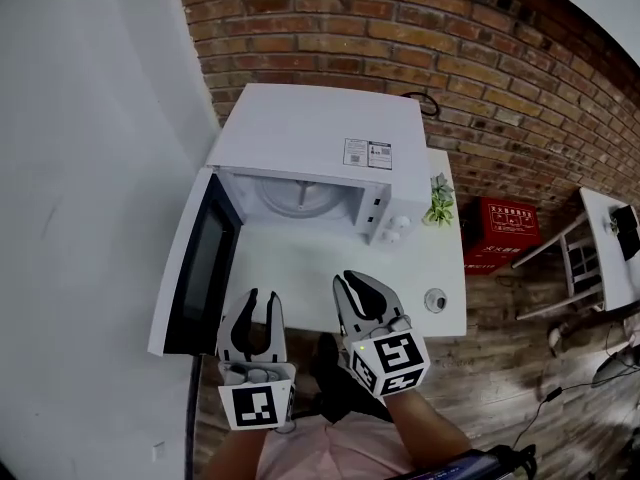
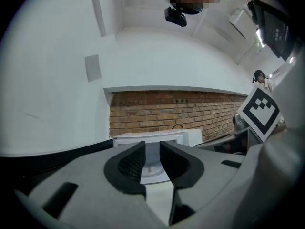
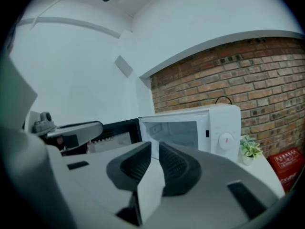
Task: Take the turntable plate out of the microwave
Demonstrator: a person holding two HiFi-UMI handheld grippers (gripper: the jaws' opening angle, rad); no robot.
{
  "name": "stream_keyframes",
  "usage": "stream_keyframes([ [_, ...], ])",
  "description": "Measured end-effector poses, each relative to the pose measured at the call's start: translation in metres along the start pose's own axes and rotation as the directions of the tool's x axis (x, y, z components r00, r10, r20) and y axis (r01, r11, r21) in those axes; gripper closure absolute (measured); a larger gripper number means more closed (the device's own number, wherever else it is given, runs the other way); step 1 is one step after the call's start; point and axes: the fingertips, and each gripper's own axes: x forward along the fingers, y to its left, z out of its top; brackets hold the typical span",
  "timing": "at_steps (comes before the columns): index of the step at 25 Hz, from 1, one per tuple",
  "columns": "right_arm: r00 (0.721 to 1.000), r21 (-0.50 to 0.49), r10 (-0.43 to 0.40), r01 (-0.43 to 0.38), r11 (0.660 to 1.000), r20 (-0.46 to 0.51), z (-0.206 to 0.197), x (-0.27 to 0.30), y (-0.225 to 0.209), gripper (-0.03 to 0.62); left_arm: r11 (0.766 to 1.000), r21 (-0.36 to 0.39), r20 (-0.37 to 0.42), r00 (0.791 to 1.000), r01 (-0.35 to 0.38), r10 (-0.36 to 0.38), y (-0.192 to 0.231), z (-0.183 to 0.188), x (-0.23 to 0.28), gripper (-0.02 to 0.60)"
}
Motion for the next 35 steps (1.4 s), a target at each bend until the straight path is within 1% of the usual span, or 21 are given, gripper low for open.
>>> stream_keyframes([
  [3,1.0,0.012,0.002,-0.002,1.0,-0.011,0.0,0.031,-0.016,0.536,1.0,0.004,-0.01,1.0,0.002,-0.002,0.01,-0.007,0.032,0.489],
  [7,1.0,0.025,0.018,-0.017,1.0,-0.023,0.003,0.075,-0.035,0.536,0.999,0.039,0.021,1.0,-0.005,0.004,0.026,-0.008,0.075,0.489],
  [11,0.998,0.044,0.05,-0.049,0.998,-0.023,0.011,0.114,-0.048,0.534,0.999,0.042,-0.007,1.0,-0.01,0.01,0.032,-0.014,0.113,0.488],
  [15,0.997,0.05,0.075,-0.074,0.996,-0.023,0.018,0.139,-0.056,0.533,0.999,0.05,-0.007,1.0,-0.014,0.014,0.037,-0.012,0.139,0.486],
  [21,0.995,0.064,0.09,-0.088,0.994,-0.041,0.013,0.16,-0.061,0.533,0.999,0.047,-0.022,1.0,-0.002,0.003,0.039,-0.021,0.159,0.488],
  [26,0.995,0.06,0.075,-0.071,0.996,-0.065,0.005,0.17,-0.063,0.534,0.999,0.041,-0.033,0.999,0.027,-0.025,0.043,-0.027,0.169,0.488],
  [32,0.985,0.054,0.068,-0.06,0.997,-0.156,-0.028,0.192,-0.063,0.53,0.997,0.013,-0.054,0.996,0.077,-0.077,0.046,-0.047,0.178,0.488],
  [35,0.978,0.049,0.051,-0.042,0.998,-0.201,-0.048,0.206,-0.063,0.526,0.996,-0.024,-0.098,0.991,0.091,-0.093,0.047,-0.067,0.176,0.486],
])
